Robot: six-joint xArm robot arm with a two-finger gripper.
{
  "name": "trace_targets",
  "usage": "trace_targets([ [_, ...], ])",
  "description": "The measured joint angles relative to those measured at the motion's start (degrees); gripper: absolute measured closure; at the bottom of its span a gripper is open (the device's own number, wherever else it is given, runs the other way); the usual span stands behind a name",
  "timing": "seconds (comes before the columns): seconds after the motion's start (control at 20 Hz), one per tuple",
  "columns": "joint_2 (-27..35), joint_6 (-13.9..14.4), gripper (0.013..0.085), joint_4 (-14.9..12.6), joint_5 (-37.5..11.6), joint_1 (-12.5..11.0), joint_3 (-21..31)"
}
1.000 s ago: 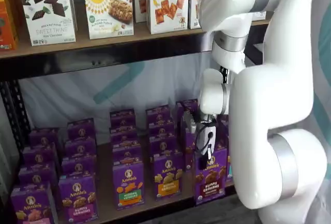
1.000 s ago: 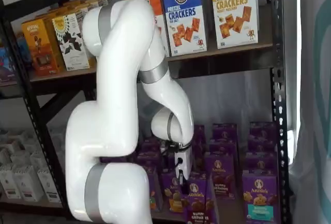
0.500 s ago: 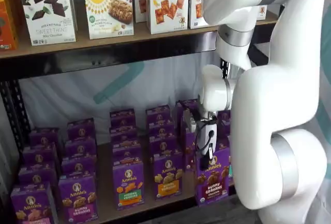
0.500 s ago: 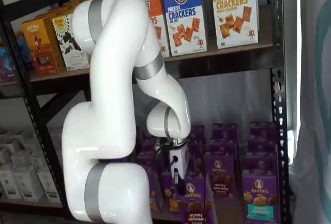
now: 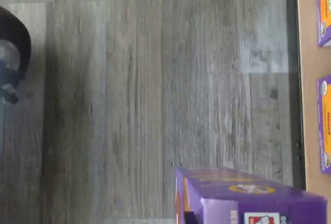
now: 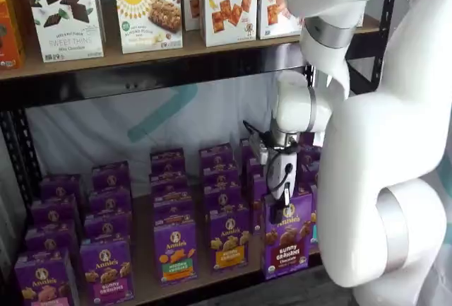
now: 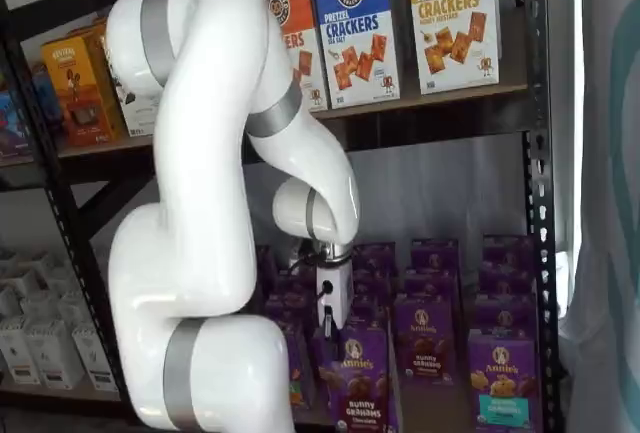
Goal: Pick up the purple box with a brown patch in the center, on the bottom shelf, the fifth box from the left
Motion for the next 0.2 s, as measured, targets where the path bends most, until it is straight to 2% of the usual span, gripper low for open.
trace_targets([
  [0.2,-2.72,-0.12,0.0650,0.57,2.18,0.12,0.67],
])
